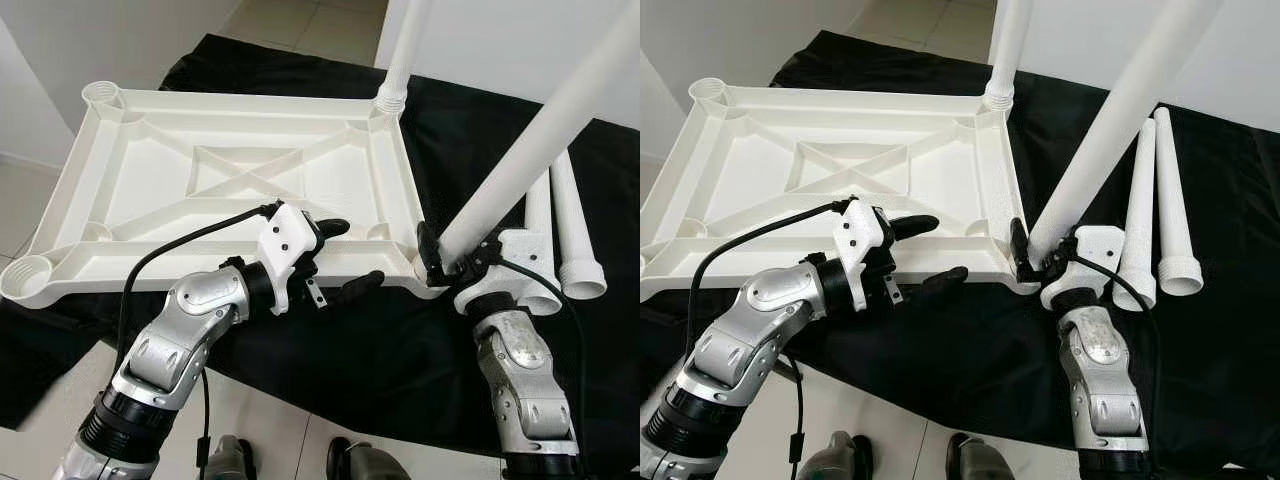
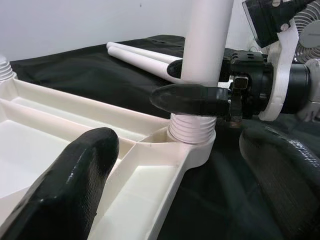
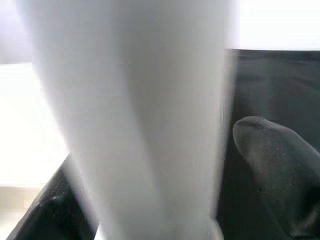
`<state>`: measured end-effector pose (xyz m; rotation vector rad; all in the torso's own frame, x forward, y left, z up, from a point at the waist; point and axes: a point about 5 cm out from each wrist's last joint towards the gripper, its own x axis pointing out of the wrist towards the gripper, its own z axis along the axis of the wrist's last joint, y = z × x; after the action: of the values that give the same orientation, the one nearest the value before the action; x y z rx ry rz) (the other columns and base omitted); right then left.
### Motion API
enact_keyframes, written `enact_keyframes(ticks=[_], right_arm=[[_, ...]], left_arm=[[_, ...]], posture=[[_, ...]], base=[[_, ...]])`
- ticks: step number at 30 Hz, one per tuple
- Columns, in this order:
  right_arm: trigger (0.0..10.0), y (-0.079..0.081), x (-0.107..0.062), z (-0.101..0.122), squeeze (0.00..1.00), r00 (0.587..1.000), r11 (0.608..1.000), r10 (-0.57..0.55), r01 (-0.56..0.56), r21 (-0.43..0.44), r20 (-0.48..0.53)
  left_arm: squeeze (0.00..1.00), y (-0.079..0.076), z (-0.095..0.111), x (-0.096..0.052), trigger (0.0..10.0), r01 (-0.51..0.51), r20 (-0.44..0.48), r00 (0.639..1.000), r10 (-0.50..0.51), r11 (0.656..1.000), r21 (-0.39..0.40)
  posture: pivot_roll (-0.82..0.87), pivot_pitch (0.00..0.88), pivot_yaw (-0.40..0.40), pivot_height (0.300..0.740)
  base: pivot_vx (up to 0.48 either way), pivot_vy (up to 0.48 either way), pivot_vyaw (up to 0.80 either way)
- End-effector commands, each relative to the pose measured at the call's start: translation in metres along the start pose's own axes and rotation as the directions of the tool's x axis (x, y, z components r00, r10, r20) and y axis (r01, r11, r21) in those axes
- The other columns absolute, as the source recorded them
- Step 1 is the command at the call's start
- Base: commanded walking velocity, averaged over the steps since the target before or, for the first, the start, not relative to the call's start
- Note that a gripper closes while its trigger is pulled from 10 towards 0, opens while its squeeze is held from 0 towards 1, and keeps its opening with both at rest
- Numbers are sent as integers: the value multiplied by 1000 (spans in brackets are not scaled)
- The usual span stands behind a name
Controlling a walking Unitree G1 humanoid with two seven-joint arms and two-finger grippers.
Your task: Building children table
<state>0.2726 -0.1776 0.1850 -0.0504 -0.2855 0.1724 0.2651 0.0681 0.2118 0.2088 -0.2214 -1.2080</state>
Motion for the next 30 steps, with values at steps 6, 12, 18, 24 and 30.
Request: enact_keyframes(ticks=[6,12,18,24,30], right_arm=[[0,-3,-2,4,0,975,974,223,-223,32,6],[0,-9,-4,0,0,967,967,255,-255,9,-28],[0,-14,-6,-2,0,956,957,289,-289,2,-51],[10000,-14,-8,-10,0,961,965,261,-262,0,-95],[10000,-12,-9,-13,0,966,971,238,-238,19,-102]], left_arm=[[0,-4,1,1,10000,13,-1,1000,-13,1000,-1],[0,-4,2,1,10000,11,-2,1000,-11,1000,0],[0,-5,3,1,10000,15,3,1000,-14,1000,-3],[0,-9,5,1,10000,31,13,999,-31,999,-14],[0,-10,6,2,10000,39,18,999,-38,999,-21]], posture=[[45,203,-25,740],[46,205,-24,740],[46,206,-23,740],[46,205,-24,740],[45,203,-26,740]], base=[[0,0,0],[0,0,0],[0,0,0],[0,0,0],[0,0,0]])
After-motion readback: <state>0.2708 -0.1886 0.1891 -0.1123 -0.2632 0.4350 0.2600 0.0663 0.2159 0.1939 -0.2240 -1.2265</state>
